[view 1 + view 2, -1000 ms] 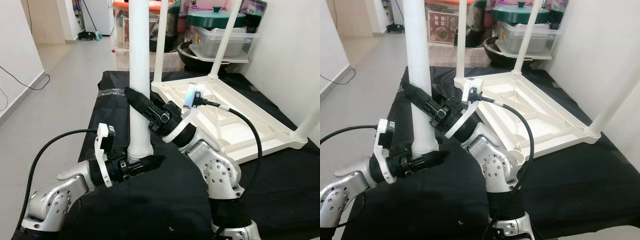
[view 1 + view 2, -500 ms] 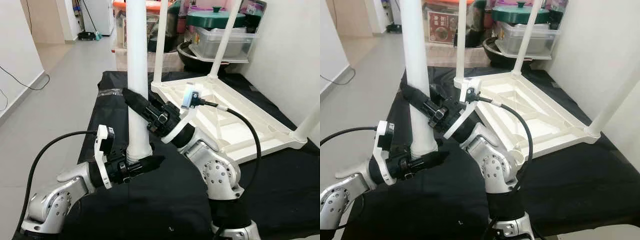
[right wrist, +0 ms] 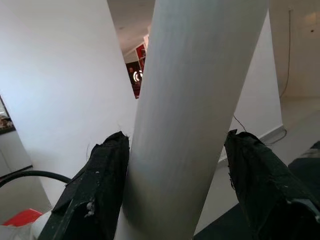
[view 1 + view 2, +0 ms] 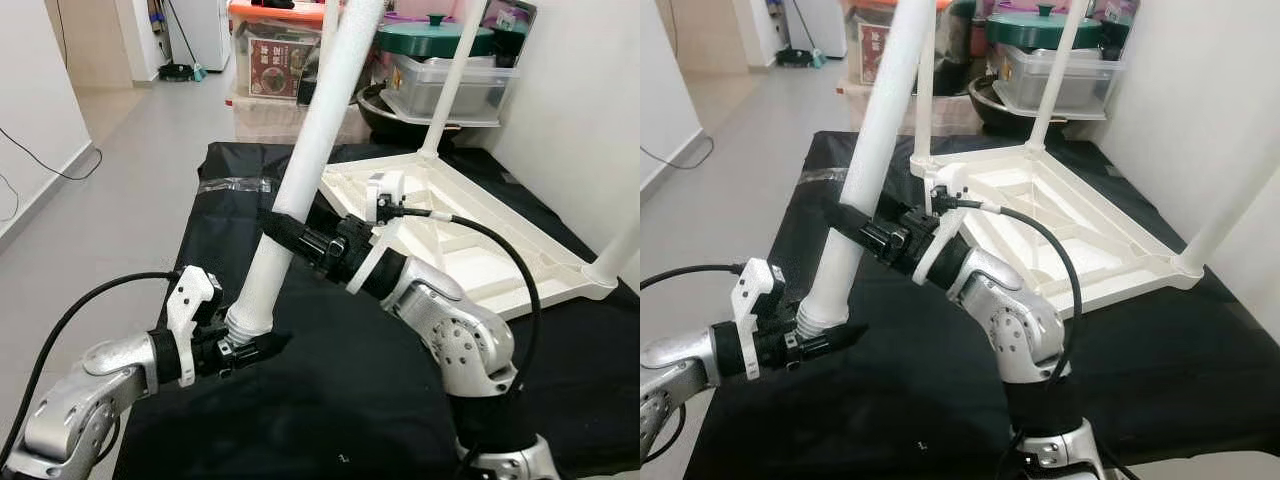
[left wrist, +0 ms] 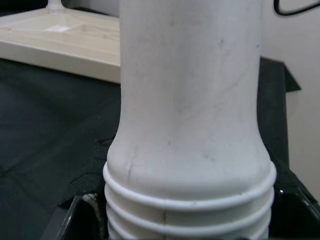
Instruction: Building children table
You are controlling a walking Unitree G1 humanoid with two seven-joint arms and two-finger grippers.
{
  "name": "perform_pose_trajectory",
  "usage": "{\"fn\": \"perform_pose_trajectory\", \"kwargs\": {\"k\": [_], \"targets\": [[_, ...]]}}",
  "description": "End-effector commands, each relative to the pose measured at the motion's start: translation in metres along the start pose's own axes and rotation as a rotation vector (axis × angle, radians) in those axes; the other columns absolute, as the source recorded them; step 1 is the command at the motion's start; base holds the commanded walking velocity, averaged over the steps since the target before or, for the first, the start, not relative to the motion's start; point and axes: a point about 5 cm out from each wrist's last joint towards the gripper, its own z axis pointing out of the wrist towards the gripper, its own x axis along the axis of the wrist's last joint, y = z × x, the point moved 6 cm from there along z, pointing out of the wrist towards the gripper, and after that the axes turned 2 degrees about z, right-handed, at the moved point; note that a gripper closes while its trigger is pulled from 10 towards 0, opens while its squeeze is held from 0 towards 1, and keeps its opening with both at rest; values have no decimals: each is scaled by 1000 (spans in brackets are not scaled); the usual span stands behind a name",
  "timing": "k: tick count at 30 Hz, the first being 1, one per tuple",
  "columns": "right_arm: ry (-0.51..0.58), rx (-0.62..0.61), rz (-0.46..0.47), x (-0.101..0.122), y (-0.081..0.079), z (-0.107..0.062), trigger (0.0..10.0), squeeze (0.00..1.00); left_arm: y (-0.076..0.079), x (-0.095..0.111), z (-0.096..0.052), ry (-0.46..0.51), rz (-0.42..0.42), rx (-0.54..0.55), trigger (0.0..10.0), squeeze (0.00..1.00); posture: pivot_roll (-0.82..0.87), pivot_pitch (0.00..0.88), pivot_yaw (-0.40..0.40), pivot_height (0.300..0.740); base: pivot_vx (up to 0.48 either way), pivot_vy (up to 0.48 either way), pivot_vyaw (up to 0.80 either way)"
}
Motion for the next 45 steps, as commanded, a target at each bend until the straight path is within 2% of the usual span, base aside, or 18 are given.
{"fn": "perform_pose_trajectory", "kwargs": {"k": [1, 4, 6, 7, 11, 20, 21, 22, 29, 36, 37, 38, 39, 41, 42, 43, 45], "targets": [[3, -8, 17, 0, -1, -1, 10000, 0, 2, 1, 1, -1, 41, -6, 10000, 0, 76, 0, -90, 740, 0, 0, 0], [16, 5, 69, -2, -8, 4, 10000, 0, 3, -8, 5, -37, 81, -4, 10000, 0, 74, 0, -90, 740, 0, 0, 0], [33, 23, 159, -7, -18, 10, 10000, 0, -4, -16, 12, -73, 162, 37, 10000, 0, 71, 0, -86, 740, 0, 0, 0], [33, 23, 159, -7, -18, 10, 10000, 0, -4, -16, 12, -73, 162, 37, 10000, 0, 71, 0, -86, 740, 0, 0, 0], [14, 12, 255, -24, -26, 16, 10000, 0, -5, -16, 23, -69, 205, 51, 10000, 0, 70, 0, -87, 740, 0, 0, 0], [9, -28, 266, -31, -21, 16, 10000, 0, 0, -10, 31, -42, 203, 31, 10000, 0, 66, 0, -89, 740, 0, 0, 0], [9, -41, 256, -31, -19, 16, 1373, 0, 1, -9, 32, -38, 204, 28, 10000, 0, 66, 0, -89, 740, 0, 0, 0], [8, -61, 230, -31, -14, 15, 0, 0, 2, -9, 33, -34, 203, 25, 10000, 0, 66, 0, -89, 740, 0, 0, 0], [21, -161, 140, -27, 5, 11, 0, 0, 4, -13, 31, -36, 220, 23, 10000, 0, 74, 0, -92, 740, 0, 0, 0], [28, -174, 101, -24, 9, 8, 0, 0, 2, -17, 26, -47, 232, 32, 10000, 0, 75, 0, -89, 740, 0, 0, 0], [31, -175, 99, -23, 10, 7, 0, 0, -1, -16, 24, -43, 235, 54, 10000, 235, 73, 0, -85, 740, 0, 0, 0], [35, -175, 97, -22, 10, 6, 0, 0, -6, -15, 23, -33, 247, 86, 10000, 235, 73, 0, -85, 740, 0, 0, 0], [39, -176, 96, -20, 11, 5, 0, 0, -13, -12, 22, -15, 238, 120, 10000, 1000, 73, 0, -85, 740, 0, 0, 0], [39, -176, 96, -20, 11, 5, 0, 0, -13, -12, 22, -15, 238, 120, 10000, 1000, 73, 0, -85, 740, 0, 0, 0], [42, -177, 92, -19, 11, 4, 0, 0, -18, -9, 21, 0, 228, 148, 10000, 1000, 73, 0, -85, 740, 0, 0, 0], [56, -200, 58, -10, 20, -1, 0, 0, -26, -2, 16, 46, 196, 200, 10000, 1000, 73, 0, -88, 740, 0, 0, 0], [60, -209, 41, -7, 24, -3, 0, 0, -27, 1, 14, 62, 187, 210, 10000, 1000, 73, 0, -88, 740, 0, 0, 0]]}}
